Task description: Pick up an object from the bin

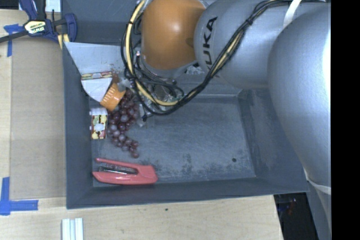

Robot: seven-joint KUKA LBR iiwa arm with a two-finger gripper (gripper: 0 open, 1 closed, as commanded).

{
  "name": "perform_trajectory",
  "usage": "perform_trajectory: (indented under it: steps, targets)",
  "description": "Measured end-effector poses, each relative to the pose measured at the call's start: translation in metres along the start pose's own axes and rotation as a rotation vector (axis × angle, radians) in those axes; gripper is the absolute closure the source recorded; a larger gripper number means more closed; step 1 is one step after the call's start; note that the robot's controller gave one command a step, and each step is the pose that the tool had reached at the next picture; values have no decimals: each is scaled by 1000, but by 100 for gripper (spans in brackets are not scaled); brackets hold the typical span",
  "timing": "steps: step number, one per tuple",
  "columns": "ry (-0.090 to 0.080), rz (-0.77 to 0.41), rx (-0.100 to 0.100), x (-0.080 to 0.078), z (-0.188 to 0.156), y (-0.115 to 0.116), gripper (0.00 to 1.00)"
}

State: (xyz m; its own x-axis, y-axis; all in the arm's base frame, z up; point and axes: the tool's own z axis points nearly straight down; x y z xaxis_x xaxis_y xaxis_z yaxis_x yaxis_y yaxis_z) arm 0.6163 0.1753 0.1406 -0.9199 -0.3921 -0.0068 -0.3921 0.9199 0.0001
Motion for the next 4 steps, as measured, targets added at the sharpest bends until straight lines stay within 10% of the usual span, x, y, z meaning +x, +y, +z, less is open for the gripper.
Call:
perform_trajectory:
  steps: [1,2,3,4]
  targets:
    - [-9,-415,4,-13,10,13,0]
    - [-42,-581,6,-22,47,13,0]
    - [-7,-579,5,-14,60,8,100]
    - [-6,-578,5,-14,60,8,100]
